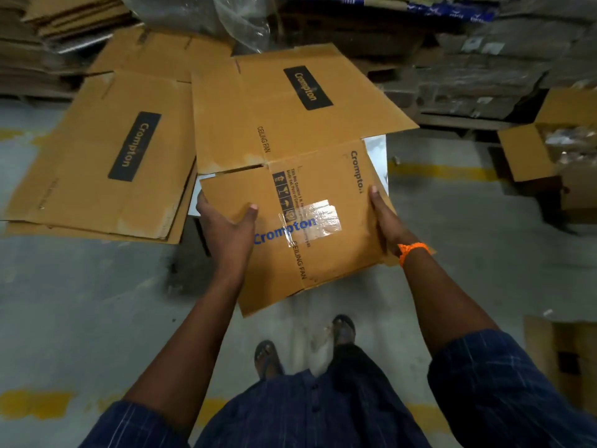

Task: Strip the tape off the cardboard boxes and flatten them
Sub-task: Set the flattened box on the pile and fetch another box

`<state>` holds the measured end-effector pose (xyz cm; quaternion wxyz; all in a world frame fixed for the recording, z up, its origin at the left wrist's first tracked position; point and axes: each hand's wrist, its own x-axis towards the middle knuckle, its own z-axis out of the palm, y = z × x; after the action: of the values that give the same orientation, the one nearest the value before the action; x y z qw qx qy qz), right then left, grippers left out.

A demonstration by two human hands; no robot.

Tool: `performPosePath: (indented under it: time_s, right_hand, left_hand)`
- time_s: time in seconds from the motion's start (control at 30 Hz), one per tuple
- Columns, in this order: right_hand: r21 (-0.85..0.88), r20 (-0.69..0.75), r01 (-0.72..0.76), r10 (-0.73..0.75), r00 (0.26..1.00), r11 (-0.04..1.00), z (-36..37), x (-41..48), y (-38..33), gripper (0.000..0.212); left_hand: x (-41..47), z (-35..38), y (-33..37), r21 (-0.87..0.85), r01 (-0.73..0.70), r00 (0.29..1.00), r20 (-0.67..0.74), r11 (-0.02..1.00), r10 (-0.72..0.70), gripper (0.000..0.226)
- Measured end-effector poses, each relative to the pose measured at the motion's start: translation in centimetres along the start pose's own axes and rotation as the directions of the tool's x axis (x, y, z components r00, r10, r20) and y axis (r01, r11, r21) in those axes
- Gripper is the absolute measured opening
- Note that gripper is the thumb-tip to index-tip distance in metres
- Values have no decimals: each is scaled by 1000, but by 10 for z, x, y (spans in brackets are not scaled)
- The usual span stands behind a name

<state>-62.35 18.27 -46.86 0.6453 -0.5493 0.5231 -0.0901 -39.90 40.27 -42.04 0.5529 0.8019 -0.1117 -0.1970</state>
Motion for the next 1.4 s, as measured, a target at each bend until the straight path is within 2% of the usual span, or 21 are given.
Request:
performPosePath:
  time_s: [0.07,0.17,0.27,0.33,0.37,0.4,0.43,0.5,0.53,0.6,0.7,0.8,0.83,0.93,1.0,1.07,1.13,1.2,1.27,1.33,1.4]
  right_hand:
    - [197,109,-25,3,994,980,-15,19,5,79]
    - [280,243,-137,68,968,950,-36,63,-2,95]
    - [133,269,-108,69,961,985,-36,102,-27,90]
    - [92,351,-61,25,936,994,-25,120,-43,72]
    - [78,394,-32,-1,919,996,-21,127,-48,62]
    - [69,426,-11,-20,904,998,-16,132,-52,57]
    - [43,435,2,-20,900,999,-14,132,-55,56]
    - [16,419,10,-16,908,1000,-15,131,-59,60]
    - [26,396,6,-16,918,1000,-19,131,-60,61]
    - [58,353,6,-27,935,998,-32,132,-61,67]
    - [73,204,80,-93,975,994,-61,134,-65,80]
    - [14,-43,224,-223,974,975,-104,135,-65,39]
    - [-36,-77,278,-280,957,960,-119,137,-62,30]
    - [-196,-51,329,-345,937,924,-147,142,-50,23]
    - [-348,-59,286,-326,944,893,-153,144,-34,18]
    - [-600,-110,184,-308,945,778,-155,140,-11,27]
    - [-814,-47,132,-291,956,566,-149,126,11,48]
    - [-842,128,259,-292,948,472,-130,111,30,68]
    - [-813,359,444,-276,892,376,-102,96,45,73]
    - [-800,517,549,-185,836,242,-78,86,57,68]
    - [-803,519,548,-179,836,233,-65,84,67,62]
  left_hand:
    - [16,4,6,14,25,998,-57,1000,-24,72]
    - [38,1,-2,116,48,990,-137,992,-32,62]
    - [43,15,-1,294,79,984,-177,953,-27,83]
    - [37,35,10,513,45,983,-176,857,54,106]
    - [32,48,16,652,-18,980,-140,758,144,112]
    - [27,64,19,765,-138,969,-27,630,246,112]
    - [21,84,22,809,-299,940,156,506,304,108]
    - [6,132,27,746,-567,823,504,348,261,102]
    - [-1,154,30,724,-619,785,577,304,226,104]
    - [-10,186,34,742,-616,787,572,263,230,109]
    - [-13,203,27,767,-580,813,530,273,240,110]
    - [-10,203,12,813,-529,847,523,243,95,110]
    - [-9,205,5,824,-518,848,530,230,13,110]
    - [-13,218,-17,815,-480,792,562,323,-239,109]
    - [-21,231,-29,797,-479,727,595,369,-342,111]
    - [-25,242,-41,785,-487,672,617,383,-410,110]
    - [-23,244,-49,777,-491,657,627,394,-419,103]
    - [-19,234,-51,753,-484,673,646,445,-361,89]
    - [-18,214,-53,744,-453,754,614,491,-235,74]
    - [-21,185,-63,812,-328,894,432,482,-120,70]
    - [-22,153,-88,858,-6,981,104,514,-162,88]
